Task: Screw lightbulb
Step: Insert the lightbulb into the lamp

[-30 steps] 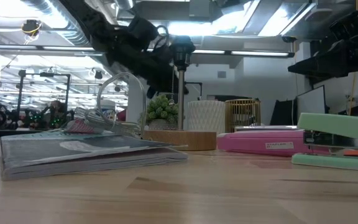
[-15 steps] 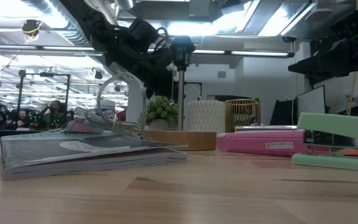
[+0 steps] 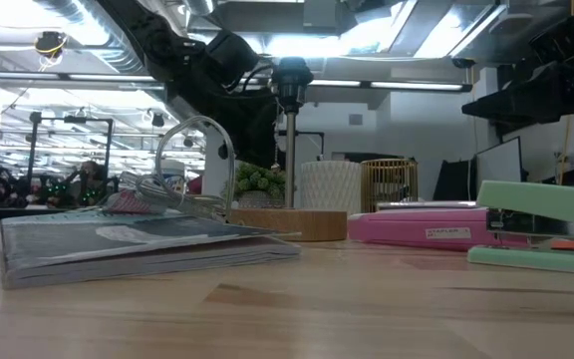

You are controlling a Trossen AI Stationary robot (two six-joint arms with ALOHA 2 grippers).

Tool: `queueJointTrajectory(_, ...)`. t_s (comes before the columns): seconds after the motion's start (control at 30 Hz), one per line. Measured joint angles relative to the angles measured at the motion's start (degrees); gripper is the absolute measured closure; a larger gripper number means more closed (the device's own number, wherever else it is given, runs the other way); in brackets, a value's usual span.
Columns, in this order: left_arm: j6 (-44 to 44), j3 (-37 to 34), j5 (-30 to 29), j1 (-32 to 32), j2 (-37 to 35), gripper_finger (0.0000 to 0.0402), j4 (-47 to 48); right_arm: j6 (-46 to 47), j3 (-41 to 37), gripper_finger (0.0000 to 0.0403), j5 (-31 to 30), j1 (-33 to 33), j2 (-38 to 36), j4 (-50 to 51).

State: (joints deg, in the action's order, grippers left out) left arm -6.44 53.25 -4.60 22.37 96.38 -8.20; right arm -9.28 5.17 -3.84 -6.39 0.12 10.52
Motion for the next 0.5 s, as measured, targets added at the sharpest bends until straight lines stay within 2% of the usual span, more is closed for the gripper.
queueJointTrajectory(0.23,0.6,0.0,-0.1,0.2,-1.3,0.0250,0.3,0.0,0.0,0.0118,0.0,0.0,0.0,0.0)
queueJointTrajectory(0.33,0.6,0.0,-0.1,0.9,-4.1,0.0249,1.1,0.0,0.0,0.0118,0.0,0.0,0.0,0.1)
queueJointTrajectory(0.5,0.6,0.0,-0.2,1.5,-11.5,0.0249,8.8,0.0,0.0,0.0118,0.0,0.0,0.0,0.1)
